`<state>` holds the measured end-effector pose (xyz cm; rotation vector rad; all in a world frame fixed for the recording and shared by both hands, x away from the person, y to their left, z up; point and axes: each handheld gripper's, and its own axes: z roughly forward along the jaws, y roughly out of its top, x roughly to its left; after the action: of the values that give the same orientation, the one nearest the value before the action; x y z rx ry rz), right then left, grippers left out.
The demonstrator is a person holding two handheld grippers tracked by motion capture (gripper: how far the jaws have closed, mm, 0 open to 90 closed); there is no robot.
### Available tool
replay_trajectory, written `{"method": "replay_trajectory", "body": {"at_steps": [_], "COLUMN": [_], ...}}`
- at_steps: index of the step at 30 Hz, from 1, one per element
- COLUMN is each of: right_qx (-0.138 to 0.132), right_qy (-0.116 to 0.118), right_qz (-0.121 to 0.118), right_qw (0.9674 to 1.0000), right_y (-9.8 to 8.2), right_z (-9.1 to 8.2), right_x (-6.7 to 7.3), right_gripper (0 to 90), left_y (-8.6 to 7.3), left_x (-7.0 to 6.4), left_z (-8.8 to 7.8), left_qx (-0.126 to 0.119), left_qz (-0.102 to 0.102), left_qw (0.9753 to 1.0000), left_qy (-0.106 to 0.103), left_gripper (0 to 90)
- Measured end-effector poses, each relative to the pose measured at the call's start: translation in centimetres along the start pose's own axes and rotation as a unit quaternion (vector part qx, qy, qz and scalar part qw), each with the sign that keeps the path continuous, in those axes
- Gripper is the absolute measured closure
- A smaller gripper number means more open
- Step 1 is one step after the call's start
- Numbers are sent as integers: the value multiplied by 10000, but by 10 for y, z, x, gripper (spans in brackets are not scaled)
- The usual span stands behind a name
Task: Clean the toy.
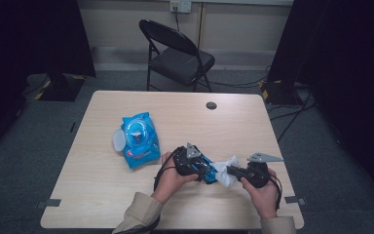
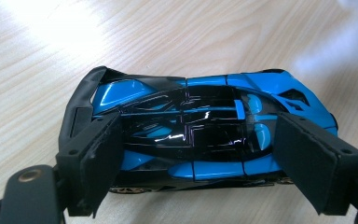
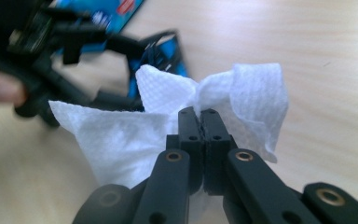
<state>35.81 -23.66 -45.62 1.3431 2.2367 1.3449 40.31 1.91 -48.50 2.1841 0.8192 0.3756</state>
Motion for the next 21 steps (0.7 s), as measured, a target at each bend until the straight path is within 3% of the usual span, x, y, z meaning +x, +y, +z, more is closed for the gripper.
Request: {"method": "replay_trajectory", "body": {"at_steps": [4, 10, 15, 21], "right_qx": [-61, -69, 78, 136], "right_qy": [-92, -381, -444, -440], "right_qz": [101, 9, -56, 32], "right_qw": [9999, 9992, 9990, 9989], "right_y": [15, 38, 52, 62], "right_z": [8, 30, 56, 85], "right_x": [-14, -24, -26, -24], "right_gripper": [893, 893, 893, 892], "left_y": [0, -1, -1, -2], "left_x": [0, 1, 1, 2], "left_z": [0, 0, 0, 0], "left_qx": [-14, -35, -59, -68], "left_qz": [-9, -10, -7, 17], "left_qw": [10000, 10000, 10000, 9999], "left_qy": [-14, -37, -51, -93], "left_gripper": [164, 164, 164, 164]}}
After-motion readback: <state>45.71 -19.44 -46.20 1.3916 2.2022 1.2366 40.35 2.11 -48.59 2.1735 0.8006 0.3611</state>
